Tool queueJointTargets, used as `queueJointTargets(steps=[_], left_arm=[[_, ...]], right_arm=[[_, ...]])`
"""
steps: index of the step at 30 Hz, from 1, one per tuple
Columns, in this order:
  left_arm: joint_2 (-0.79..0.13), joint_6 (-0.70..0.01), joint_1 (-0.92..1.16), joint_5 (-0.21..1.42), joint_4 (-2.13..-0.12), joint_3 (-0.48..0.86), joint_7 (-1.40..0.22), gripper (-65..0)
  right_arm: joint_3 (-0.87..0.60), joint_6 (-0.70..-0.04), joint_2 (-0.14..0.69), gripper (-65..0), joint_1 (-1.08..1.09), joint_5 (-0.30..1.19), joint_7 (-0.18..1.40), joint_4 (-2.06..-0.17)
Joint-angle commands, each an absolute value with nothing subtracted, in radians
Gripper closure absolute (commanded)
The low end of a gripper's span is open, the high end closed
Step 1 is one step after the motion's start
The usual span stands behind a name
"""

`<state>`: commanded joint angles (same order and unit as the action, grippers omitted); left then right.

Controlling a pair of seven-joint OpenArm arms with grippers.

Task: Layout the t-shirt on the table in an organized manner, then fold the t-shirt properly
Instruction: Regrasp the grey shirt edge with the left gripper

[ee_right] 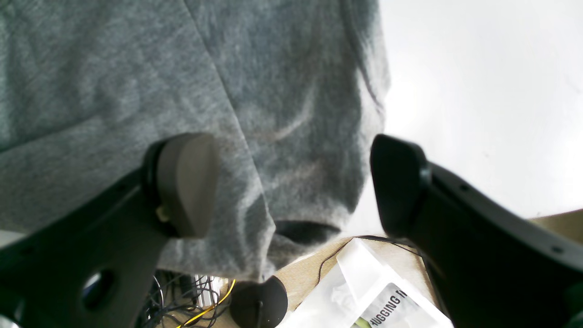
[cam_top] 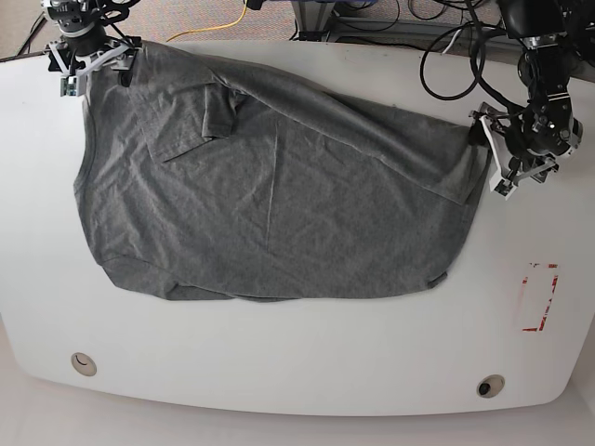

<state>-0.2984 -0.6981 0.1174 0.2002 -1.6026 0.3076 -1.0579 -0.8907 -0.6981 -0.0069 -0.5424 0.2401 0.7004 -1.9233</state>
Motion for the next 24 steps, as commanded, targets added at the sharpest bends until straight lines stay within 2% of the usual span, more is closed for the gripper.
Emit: queueJointTargets(steps=[18,20,24], left_arm=[[-0.298,-0.698,0.117,0.197,-1.592,0.308,-1.056,-50.8],[-0.298,-0.698,0.117,0.197,-1.592,0.308,-1.056,-48.8],[-0.302,-0.698,0.119,0.197,-1.592,0.308,-1.056,-39.9]], right_arm=[[-0.892,-0.698,0.050,-50.3,-0.499,0.239,0.700,-1.863],[-0.894,-0.698,0.064,-50.3,-0.486,0.239,0.700,-1.833],[-0.892,-0.698,0.073,-50.3,-0.479,0.239,0.700,-1.807]])
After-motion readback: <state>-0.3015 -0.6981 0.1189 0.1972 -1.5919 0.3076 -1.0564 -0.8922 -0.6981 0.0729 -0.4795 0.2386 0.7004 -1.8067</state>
